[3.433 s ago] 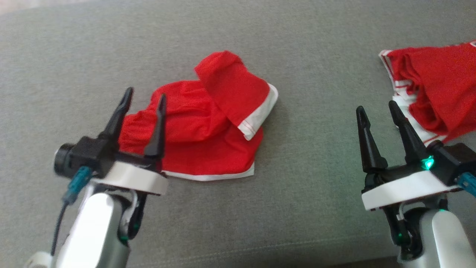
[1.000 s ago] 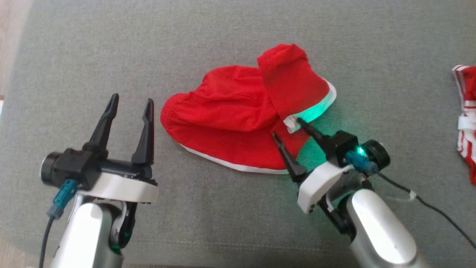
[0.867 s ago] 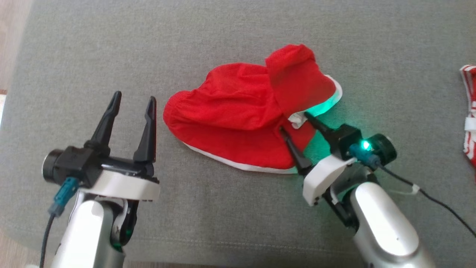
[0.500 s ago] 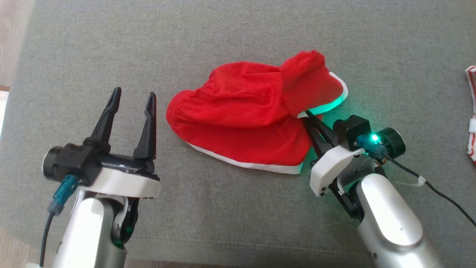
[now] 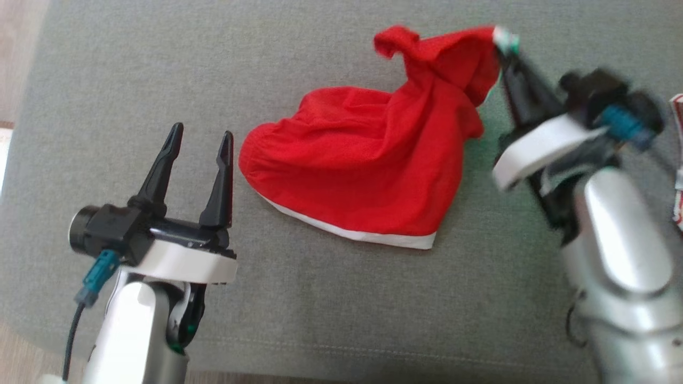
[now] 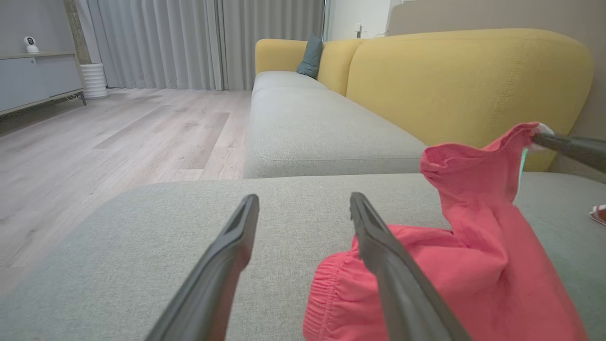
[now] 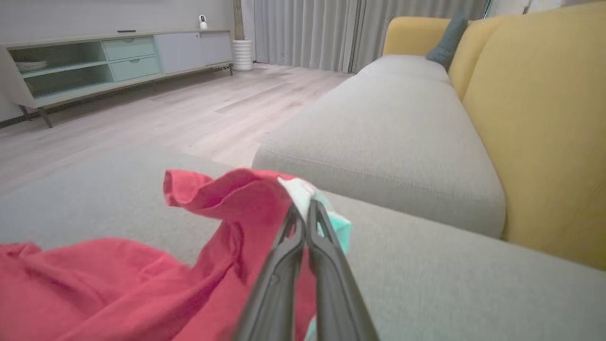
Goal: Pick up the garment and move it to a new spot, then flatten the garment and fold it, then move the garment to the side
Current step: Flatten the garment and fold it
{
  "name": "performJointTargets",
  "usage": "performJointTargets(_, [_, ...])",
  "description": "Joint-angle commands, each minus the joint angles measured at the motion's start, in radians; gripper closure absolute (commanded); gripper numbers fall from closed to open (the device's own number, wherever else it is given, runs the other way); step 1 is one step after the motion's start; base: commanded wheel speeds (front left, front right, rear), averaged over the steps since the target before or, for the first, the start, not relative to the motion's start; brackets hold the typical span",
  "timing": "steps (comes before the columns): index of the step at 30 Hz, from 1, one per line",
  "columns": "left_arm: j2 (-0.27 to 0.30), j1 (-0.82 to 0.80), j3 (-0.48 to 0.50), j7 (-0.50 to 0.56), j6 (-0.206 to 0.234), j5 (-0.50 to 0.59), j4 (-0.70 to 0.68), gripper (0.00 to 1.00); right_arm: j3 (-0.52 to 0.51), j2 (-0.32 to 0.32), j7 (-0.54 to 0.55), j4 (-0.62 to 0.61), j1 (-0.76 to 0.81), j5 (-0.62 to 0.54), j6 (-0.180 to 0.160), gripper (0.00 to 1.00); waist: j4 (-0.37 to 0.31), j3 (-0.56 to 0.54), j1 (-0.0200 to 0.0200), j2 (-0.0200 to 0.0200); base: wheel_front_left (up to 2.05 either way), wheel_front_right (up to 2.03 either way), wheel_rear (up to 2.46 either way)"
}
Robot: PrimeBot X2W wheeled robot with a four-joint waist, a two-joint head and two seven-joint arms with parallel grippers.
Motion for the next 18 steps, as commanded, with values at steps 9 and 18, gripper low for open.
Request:
performJointTargets(9, [-0.008,-0.077,0.021,-0.012,-0.021,0.014,-0.038,0.0,-0.064,-0.068,-0.004,0.105,-0.231,0.028,-0.001,1.0,0.057,0.05,0.0,0.0,0.0,0.0,0.0])
performJointTargets(18, [-0.024,-0.121,-0.009,-0.012,-0.035,0.017,-0.042,0.0,-0.182,-0.135,-0.077,0.457,-0.409,0.018,-0.001,1.0,0.106,0.106,0.0,0.0,0.0,0.0,0.0])
